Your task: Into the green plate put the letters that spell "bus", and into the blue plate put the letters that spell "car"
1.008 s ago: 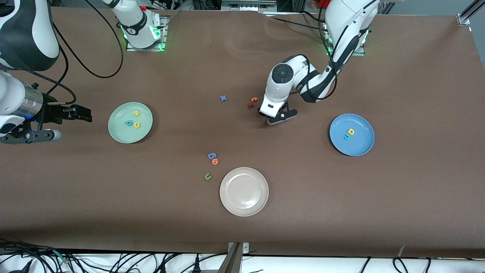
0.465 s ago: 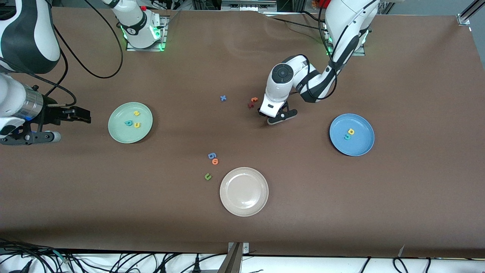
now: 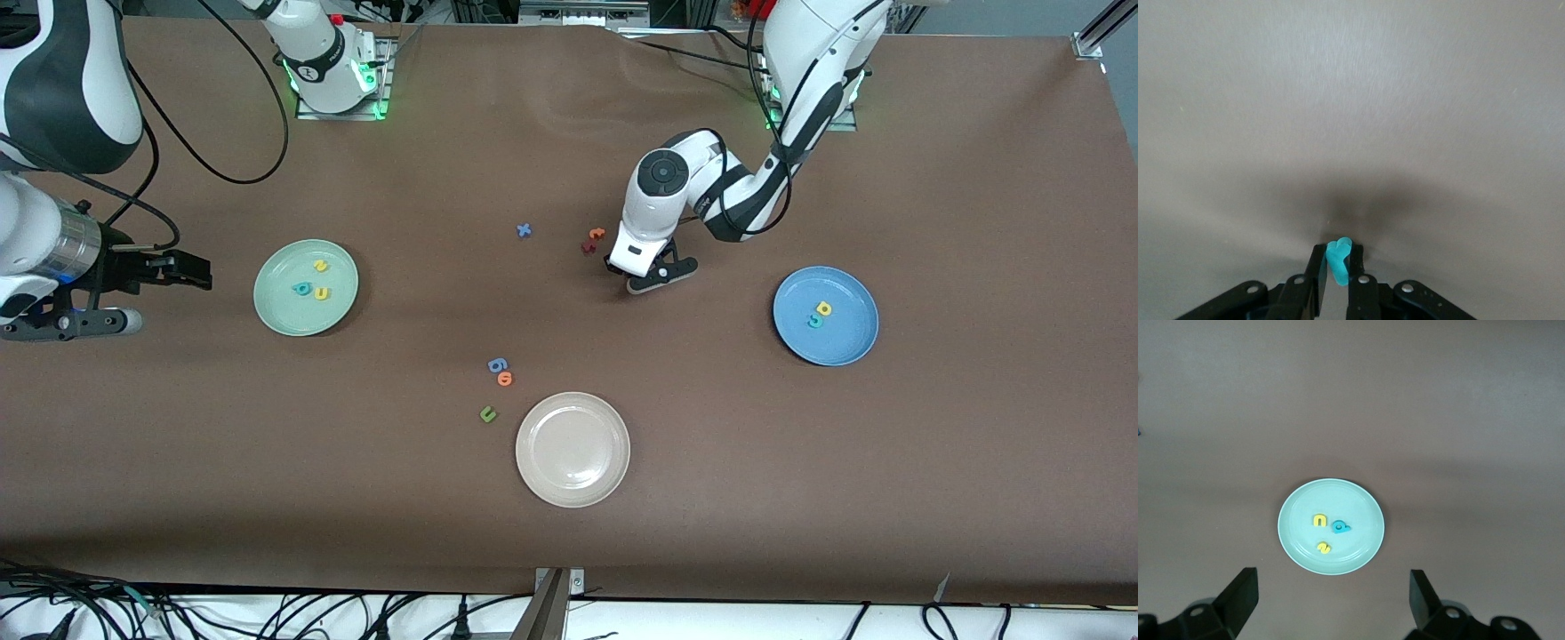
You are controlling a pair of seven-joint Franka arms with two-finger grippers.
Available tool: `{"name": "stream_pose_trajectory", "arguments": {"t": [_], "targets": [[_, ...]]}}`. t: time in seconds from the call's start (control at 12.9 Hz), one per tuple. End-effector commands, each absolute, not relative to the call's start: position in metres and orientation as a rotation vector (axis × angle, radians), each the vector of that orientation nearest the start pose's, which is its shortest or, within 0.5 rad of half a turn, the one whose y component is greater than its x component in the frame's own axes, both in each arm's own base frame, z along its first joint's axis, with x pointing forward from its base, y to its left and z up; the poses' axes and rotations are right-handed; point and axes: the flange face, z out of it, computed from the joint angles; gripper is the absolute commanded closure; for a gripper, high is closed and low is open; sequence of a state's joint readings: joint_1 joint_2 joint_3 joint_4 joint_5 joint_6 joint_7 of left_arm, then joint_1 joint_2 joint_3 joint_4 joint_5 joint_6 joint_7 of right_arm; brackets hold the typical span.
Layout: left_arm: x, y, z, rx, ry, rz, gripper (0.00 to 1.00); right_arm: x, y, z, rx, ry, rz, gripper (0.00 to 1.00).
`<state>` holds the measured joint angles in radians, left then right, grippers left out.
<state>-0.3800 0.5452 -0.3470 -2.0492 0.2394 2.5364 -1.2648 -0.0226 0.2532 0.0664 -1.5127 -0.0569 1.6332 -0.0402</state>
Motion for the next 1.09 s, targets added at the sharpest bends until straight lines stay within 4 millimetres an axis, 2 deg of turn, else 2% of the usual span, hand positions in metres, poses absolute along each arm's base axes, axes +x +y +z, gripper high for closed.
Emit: {"name": "stream_pose_trajectory", "arguments": {"t": [0.0,0.08,0.16,0.39,0.54,0.85,1.01], "targets": [[0.474,-0.399,0.212,-3.032,-0.549,0.048,1.00,0.625,0.018,0.508,-3.184,-0.135,0.196,0.00],[0.486,-0.394,0.221,-2.998,-0.557,0.067,1.00,0.626,0.019,0.509,-3.186,-0.138,0.193,0.00],[0.500,-0.381,0.228,-2.970,-0.529,0.098,1.00,0.627,0.018,0.509,-3.185,-0.138,0.179,0.00],[0.542,-0.329,0.253,-2.890,-0.414,0.214,1.00,0.628,0.018,0.510,-3.186,-0.139,0.157,0.00],[0.571,-0.286,0.265,-2.894,-0.347,0.254,0.99,0.628,0.018,0.510,-3.186,-0.139,0.157,0.00],[0.615,-0.162,0.267,-2.926,-0.105,0.375,0.99,0.628,0.019,0.510,-3.183,-0.138,0.157,0.00],[0.624,-0.109,0.264,-2.948,0.037,0.441,0.98,0.628,0.018,0.510,-3.184,-0.138,0.159,0.00]]}}
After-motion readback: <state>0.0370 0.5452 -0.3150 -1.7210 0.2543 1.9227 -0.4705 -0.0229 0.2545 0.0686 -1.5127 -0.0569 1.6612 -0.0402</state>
